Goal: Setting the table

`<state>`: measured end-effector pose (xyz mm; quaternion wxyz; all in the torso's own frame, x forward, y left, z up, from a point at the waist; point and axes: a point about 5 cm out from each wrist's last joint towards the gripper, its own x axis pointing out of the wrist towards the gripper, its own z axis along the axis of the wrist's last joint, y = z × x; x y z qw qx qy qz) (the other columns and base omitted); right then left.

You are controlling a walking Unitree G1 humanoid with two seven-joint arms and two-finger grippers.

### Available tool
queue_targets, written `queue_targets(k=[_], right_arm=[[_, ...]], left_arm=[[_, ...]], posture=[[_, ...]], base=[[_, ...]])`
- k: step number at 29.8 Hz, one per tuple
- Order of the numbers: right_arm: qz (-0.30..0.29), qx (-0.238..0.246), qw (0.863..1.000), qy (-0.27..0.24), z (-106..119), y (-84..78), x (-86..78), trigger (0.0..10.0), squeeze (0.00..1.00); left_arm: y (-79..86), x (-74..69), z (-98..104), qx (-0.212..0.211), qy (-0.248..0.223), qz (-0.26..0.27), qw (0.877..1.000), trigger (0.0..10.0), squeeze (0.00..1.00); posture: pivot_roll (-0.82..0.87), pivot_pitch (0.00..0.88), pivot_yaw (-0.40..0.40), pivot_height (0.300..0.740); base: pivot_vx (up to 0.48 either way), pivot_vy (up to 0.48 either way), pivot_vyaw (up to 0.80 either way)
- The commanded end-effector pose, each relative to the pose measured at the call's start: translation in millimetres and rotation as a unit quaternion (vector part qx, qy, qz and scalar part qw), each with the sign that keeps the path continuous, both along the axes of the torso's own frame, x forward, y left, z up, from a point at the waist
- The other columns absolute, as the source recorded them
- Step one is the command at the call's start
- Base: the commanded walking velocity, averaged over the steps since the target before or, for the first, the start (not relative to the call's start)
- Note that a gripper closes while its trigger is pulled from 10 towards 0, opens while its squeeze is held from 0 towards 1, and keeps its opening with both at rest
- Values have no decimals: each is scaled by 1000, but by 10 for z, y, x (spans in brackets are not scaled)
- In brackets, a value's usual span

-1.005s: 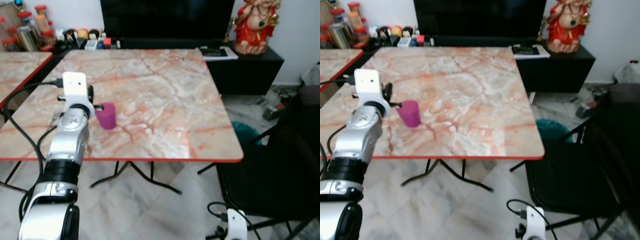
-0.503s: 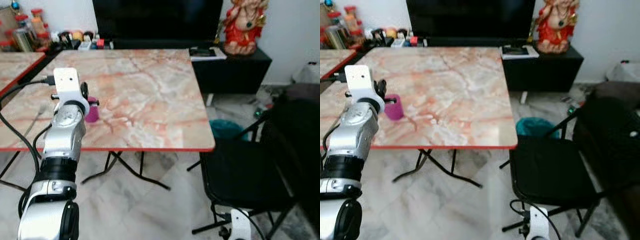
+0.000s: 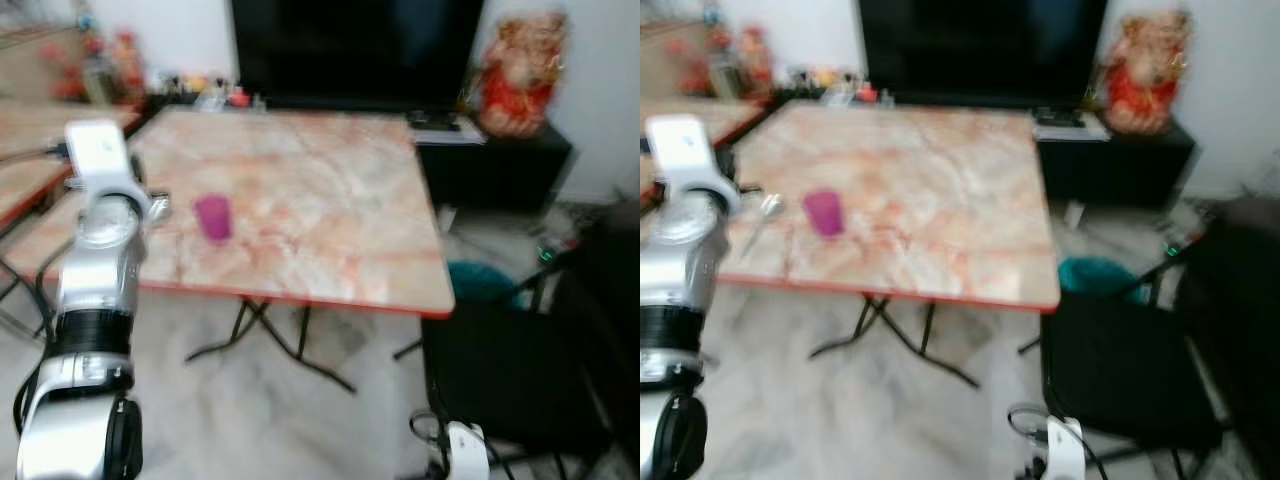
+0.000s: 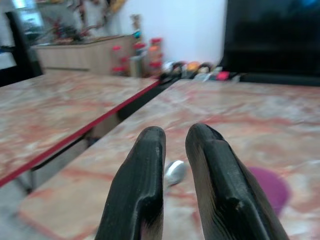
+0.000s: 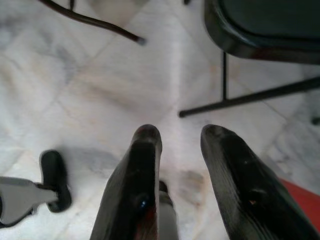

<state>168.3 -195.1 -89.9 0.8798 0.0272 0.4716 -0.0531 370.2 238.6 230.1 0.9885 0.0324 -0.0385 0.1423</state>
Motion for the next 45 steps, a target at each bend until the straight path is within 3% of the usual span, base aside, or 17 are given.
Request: queue_targets(k=[1,15,33,40,41,45], right_arm=[[5,5,1000,-11,26,46,71,10000,0],[-5,9,1000,-13,32,44,83,10000,0],[-4,13,1000,-12,26,57,74,10000,0],[-5,15,1000,-6,4,68,29,10000,0],[-5,15,1000,-5,2,69,25,10000,0],[-6,16,1000,-3,-2,73,19,10000,0]], left_arm=[[-10,15,108,13,-9,3,1000,10000,0],[-41,26,135,12,-6,-2,1000,10000,0],[56,10,122,16,8,14,1000,10000,0],[212,23,-40,-33,76,26,996,10000,0],[263,17,-73,-31,93,32,995,10000,1000],[317,2,-124,-30,119,38,992,10000,1000]], posture=[[44,0,-8,728],[44,0,-6,728],[47,0,-7,728],[46,0,-9,728],[47,0,-8,728],[47,0,-6,728]], base=[[315,0,0],[329,0,132],[316,0,0],[0,0,0],[0,0,0],[0,0,0]])
